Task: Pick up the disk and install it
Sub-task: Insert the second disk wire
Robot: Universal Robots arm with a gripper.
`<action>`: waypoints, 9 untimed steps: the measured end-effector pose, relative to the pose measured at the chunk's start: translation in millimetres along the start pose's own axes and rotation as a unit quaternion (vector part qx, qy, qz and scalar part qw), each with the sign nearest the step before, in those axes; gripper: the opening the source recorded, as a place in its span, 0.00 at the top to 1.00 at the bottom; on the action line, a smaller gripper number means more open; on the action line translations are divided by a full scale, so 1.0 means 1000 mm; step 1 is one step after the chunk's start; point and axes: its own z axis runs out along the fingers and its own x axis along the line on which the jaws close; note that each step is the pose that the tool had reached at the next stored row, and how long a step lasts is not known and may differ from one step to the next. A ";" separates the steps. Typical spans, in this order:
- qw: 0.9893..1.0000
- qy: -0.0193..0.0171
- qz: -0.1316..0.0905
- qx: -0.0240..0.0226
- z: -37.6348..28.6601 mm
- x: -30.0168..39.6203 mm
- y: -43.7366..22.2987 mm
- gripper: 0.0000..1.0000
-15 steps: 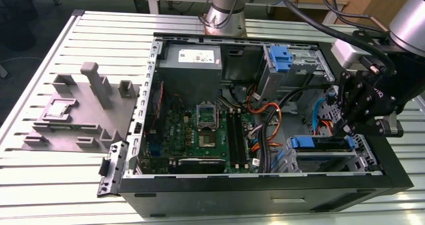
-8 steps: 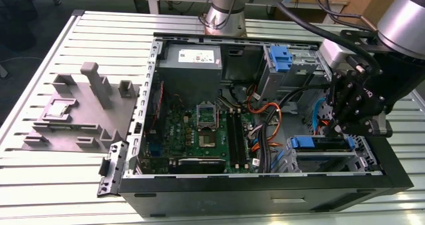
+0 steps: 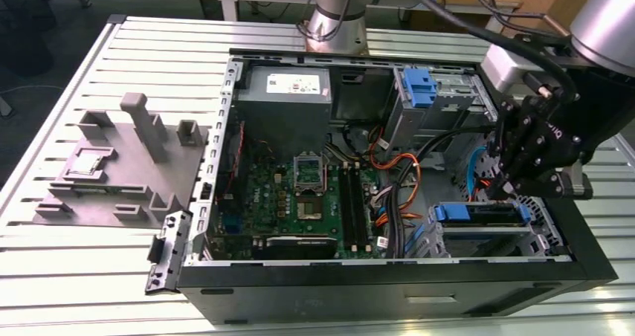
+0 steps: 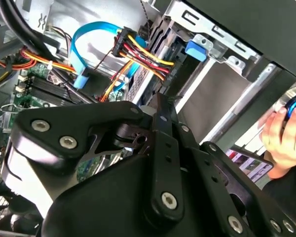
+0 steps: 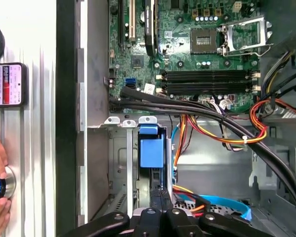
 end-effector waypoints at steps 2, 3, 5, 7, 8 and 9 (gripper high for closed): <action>1.000 0.000 0.000 0.000 -0.0061 -0.0002 0.0002 0.90; 1.000 0.000 0.000 0.000 -0.0092 -0.0006 0.0002 0.90; 1.000 0.000 0.000 0.000 -0.0149 -0.0018 0.0005 0.90; 1.000 0.000 0.000 0.000 -0.0198 -0.0037 0.0007 0.90; 1.000 0.000 0.000 0.000 -0.0218 -0.0045 0.0008 0.90; 1.000 0.000 0.000 0.000 -0.0237 -0.0055 0.0009 0.90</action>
